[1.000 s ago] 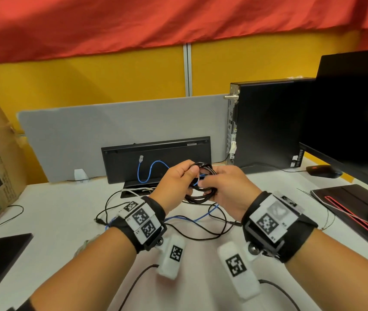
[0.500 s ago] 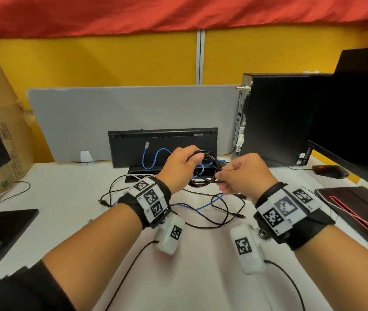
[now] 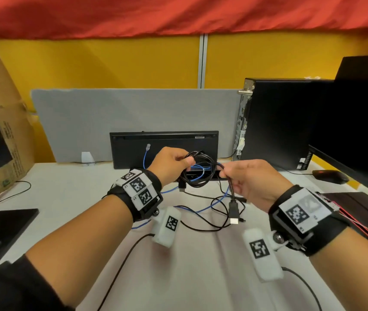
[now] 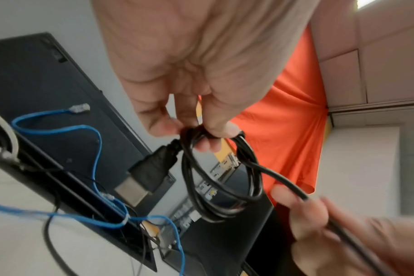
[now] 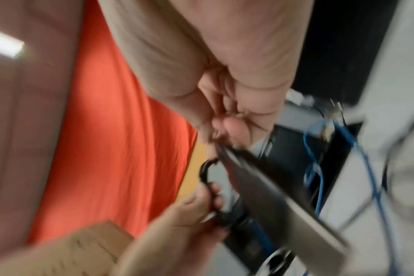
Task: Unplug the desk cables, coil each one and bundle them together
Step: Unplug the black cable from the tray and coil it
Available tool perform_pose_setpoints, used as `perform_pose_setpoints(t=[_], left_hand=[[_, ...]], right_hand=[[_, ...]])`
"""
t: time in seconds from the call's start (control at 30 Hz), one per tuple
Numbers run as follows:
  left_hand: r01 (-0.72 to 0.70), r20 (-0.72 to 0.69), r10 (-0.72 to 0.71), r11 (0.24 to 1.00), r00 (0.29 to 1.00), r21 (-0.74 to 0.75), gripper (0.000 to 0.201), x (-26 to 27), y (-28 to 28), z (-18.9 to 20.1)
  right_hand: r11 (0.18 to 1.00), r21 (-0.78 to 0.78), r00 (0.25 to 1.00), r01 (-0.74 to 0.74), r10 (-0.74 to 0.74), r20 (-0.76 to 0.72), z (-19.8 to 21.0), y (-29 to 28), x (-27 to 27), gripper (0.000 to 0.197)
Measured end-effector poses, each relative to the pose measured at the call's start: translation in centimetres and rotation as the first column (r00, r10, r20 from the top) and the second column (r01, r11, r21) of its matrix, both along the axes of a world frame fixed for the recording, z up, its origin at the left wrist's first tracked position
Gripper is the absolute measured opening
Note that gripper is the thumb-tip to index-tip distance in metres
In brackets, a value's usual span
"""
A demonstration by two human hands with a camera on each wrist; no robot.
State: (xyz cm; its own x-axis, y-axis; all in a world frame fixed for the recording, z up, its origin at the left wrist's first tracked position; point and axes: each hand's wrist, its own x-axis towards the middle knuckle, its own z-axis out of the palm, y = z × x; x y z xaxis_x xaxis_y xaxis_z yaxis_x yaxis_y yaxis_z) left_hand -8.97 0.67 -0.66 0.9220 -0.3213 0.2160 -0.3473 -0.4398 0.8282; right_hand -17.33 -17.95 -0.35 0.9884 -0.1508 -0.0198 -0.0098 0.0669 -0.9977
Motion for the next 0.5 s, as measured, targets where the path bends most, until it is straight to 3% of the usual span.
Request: perform_pose_setpoints(t=[0.07, 0.13, 0.23, 0.3, 0.33, 0.43, 0.5], left_hand=[[-0.006, -0.034, 0.006, 1.0, 0.999, -0.023, 0.018, 0.1, 0.3, 0.1], [0.01, -0.082, -0.015, 0.998, 0.997, -0.059, 0.016, -0.1, 0.3, 0.1], [0.016, -0.157, -0.041, 0.987, 0.987, -0.159, 0.017, -0.6, -0.1, 0.2], [0.017, -0.221, -0.081, 0.961, 0.972, -0.277, 0.018, -1.0, -0.3, 0.3], [0.018, -0.255, -0.11, 0.941, 0.961, -0.339, 0.018, -1.2, -0.4, 0.2], [0.027, -0.312, -0.189, 0.889, 0.931, -0.457, 0.016, -2.0, -0.9, 0.1], [0.025, -0.319, -0.214, 0.861, 0.923, -0.507, 0.016, -2.2, -1.2, 0.0]], right_hand=[[0.92, -0.391, 0.996, 0.04, -0.007, 0.086, 0.0, -0.4, -0.4, 0.025], [0.694, -0.71, 0.987, 0.115, 0.002, 0.161, 0.1, -0.6, -0.3, 0.021], [0.435, -0.872, 0.968, 0.223, 0.005, 0.25, 0.1, -0.9, 0.3, 0.012], [0.327, -0.903, 0.956, 0.279, -0.003, 0.294, 0.0, -1.0, 0.9, 0.018], [0.358, -0.876, 0.942, 0.322, -0.028, 0.334, -0.2, -1.1, 1.2, 0.02], [0.638, -0.64, 0.889, 0.428, -0.166, 0.428, -0.8, -0.5, 1.6, 0.012], [0.787, -0.45, 0.883, 0.421, -0.244, 0.4, -1.3, 0.0, 1.7, 0.015]])
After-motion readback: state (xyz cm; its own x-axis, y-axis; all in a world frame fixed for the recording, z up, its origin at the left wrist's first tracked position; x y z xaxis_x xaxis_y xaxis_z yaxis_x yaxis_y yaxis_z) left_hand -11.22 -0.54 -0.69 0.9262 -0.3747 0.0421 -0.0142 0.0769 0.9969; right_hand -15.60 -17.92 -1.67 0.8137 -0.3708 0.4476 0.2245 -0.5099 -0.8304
